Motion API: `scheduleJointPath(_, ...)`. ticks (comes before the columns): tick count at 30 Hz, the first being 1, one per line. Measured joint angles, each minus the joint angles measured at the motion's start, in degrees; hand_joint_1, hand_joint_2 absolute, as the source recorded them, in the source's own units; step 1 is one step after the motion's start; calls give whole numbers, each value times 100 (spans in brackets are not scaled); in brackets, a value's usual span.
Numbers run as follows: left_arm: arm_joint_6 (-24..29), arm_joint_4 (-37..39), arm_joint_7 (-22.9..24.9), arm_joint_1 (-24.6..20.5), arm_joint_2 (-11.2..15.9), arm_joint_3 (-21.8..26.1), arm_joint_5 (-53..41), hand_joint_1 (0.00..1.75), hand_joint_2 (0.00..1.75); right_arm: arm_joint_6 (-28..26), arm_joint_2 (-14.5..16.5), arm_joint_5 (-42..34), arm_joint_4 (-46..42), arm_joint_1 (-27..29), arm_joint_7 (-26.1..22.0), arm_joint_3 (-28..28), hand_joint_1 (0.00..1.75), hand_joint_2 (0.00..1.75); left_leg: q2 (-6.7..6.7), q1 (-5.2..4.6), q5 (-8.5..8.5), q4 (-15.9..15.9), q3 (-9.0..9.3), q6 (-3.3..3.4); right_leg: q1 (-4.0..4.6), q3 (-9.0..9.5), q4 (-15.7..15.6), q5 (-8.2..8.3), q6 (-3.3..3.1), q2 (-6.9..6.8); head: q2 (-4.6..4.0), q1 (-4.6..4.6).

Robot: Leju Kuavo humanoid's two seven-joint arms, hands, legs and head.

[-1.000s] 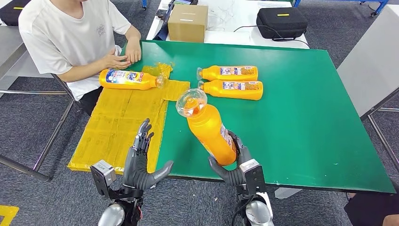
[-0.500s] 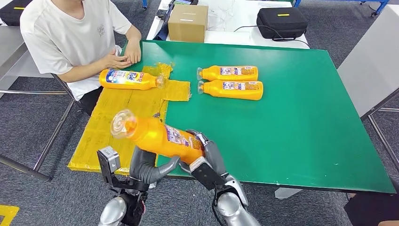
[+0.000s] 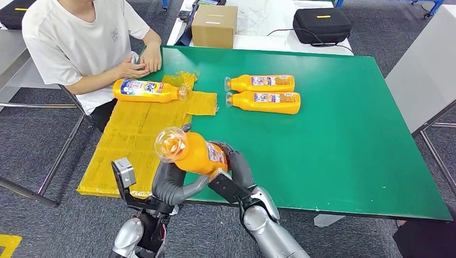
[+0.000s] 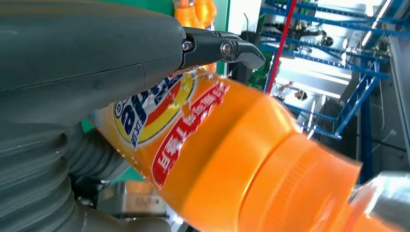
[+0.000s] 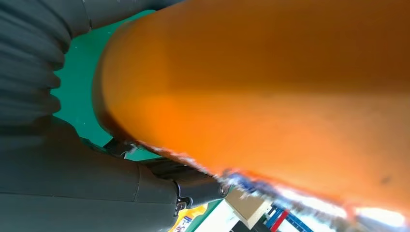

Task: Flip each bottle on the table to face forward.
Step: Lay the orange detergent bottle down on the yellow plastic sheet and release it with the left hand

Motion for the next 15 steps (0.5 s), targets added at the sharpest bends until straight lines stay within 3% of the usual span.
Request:
scheduleJointPath(13,765,146,-183,-177,29,-143,-930,0,175,102,153,9,213,-84,21,116,175,175,-1,0,0,0,0,0,-1,1,0,0,0,0,0,0)
scheduleJointPath(15,775,174,-192,-205,29,-151,-928,10,175,114,155,-14,204,-83,1,146,175,175,-1,0,0,0,-1,0,-1,1,0,0,0,-1,0,1)
